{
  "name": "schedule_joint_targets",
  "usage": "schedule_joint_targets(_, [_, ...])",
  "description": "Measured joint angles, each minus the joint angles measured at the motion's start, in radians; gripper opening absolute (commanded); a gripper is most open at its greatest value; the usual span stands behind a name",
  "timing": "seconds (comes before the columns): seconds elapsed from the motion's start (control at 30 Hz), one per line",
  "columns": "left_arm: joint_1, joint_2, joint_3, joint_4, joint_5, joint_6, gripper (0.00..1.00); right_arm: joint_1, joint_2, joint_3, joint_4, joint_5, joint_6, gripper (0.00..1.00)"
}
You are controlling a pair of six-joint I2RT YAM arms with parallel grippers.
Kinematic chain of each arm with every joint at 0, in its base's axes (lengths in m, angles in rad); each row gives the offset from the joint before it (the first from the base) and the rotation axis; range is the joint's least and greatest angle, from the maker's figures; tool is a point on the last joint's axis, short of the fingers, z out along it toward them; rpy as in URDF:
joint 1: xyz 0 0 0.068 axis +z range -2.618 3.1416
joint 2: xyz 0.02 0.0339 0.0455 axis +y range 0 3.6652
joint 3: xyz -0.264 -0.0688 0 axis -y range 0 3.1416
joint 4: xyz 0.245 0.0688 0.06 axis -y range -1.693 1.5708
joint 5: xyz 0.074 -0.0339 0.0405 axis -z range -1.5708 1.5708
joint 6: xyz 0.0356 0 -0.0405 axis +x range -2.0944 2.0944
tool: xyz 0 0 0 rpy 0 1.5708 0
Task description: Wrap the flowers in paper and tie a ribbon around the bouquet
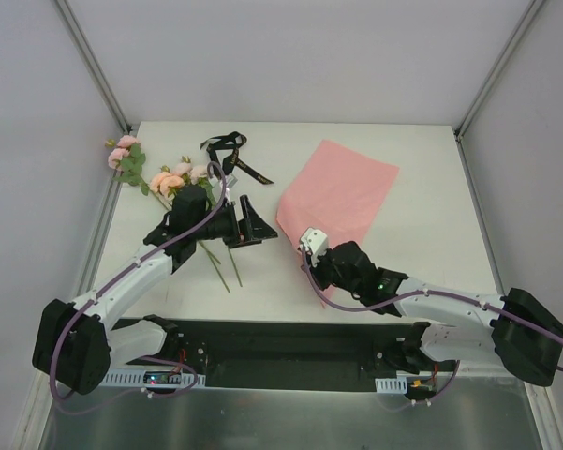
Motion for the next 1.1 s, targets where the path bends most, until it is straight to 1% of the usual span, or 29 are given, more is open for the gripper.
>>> schedule_joint_targets(0.03, [0.0, 0.002, -0.003, 0.03, 0.009, -0.027, 0.61, -0.001, 0.0, 0.0, 0.0, -0.012, 0.002, 0.01])
schedule_joint_targets(0.07, [0.0, 0.006, -0.005, 0.061, 0.02, -0.055, 0.57, -0.002, 0.0, 0.0, 0.0, -0.022, 0.002, 0.0])
schedule_joint_targets(0.13, [0.0, 0.023, -0.005, 0.116, 0.028, -0.099, 0.48, -0.002, 0.001, -0.001, 0.0, -0.038, 0.003, 0.0])
schedule_joint_targets(0.2, [0.0, 0.058, -0.005, 0.159, 0.032, -0.139, 0.43, -0.002, 0.001, -0.001, 0.0, -0.045, 0.003, 0.0])
schedule_joint_targets(0.27, [0.0, 0.088, -0.005, 0.167, 0.032, -0.157, 0.36, -0.002, 0.001, -0.001, 0.0, -0.048, 0.006, 0.0])
schedule_joint_targets(0.37, [0.0, 0.116, -0.002, 0.156, 0.024, -0.167, 0.37, -0.002, 0.0, -0.003, 0.0, -0.05, 0.006, 0.01])
schedule_joint_targets(0.5, [0.0, 0.121, 0.006, 0.142, 0.013, -0.167, 0.44, -0.002, 0.0, -0.003, 0.0, -0.052, 0.006, 0.0])
schedule_joint_targets(0.67, [0.0, 0.147, 0.047, 0.137, -0.002, -0.166, 0.47, -0.002, 0.0, -0.003, 0.0, -0.056, 0.005, 0.01])
schedule_joint_targets(0.7, [0.0, 0.153, 0.051, 0.137, -0.003, -0.166, 0.47, -0.002, 0.0, -0.003, 0.0, -0.056, 0.005, 0.0])
schedule_joint_targets(0.73, [0.0, 0.161, 0.056, 0.137, -0.003, -0.166, 0.43, -0.002, 0.0, -0.003, 0.0, -0.058, 0.005, 0.01])
schedule_joint_targets(0.8, [0.0, 0.177, 0.061, 0.135, -0.004, -0.166, 0.41, -0.002, 0.0, -0.003, 0.0, -0.061, 0.005, 0.0])
schedule_joint_targets(0.87, [0.0, 0.189, 0.061, 0.131, -0.006, -0.164, 0.34, -0.002, 0.0, -0.003, 0.0, -0.063, 0.005, 0.01])
schedule_joint_targets(0.9, [0.0, 0.193, 0.061, 0.127, -0.008, -0.163, 0.3, -0.002, 0.0, -0.003, 0.0, -0.064, 0.006, 0.01])
schedule_joint_targets(0.93, [-0.001, 0.197, 0.061, 0.124, -0.008, -0.161, 0.25, -0.002, 0.0, -0.003, -0.001, -0.064, 0.005, 0.05])
schedule_joint_targets(0.97, [-0.001, 0.2, 0.061, 0.122, -0.008, -0.159, 0.16, -0.002, 0.0, -0.003, -0.001, -0.064, 0.006, 0.06])
schedule_joint_targets(1.0, [-0.001, 0.203, 0.063, 0.122, -0.008, -0.156, 0.14, -0.002, 0.0, -0.003, -0.001, -0.064, 0.006, 0.08])
schedule_joint_targets(1.03, [-0.001, 0.206, 0.065, 0.122, -0.008, -0.153, 0.11, -0.002, 0.0, -0.003, -0.002, -0.064, 0.007, 0.14])
schedule_joint_targets(1.07, [-0.002, 0.208, 0.066, 0.122, -0.008, -0.148, 0.0, -0.002, 0.001, -0.003, -0.003, -0.064, 0.01, 0.21])
schedule_joint_targets(1.1, [-0.003, 0.208, 0.066, 0.122, -0.008, -0.142, 0.0, -0.002, 0.001, -0.003, -0.006, -0.064, 0.015, 0.28])
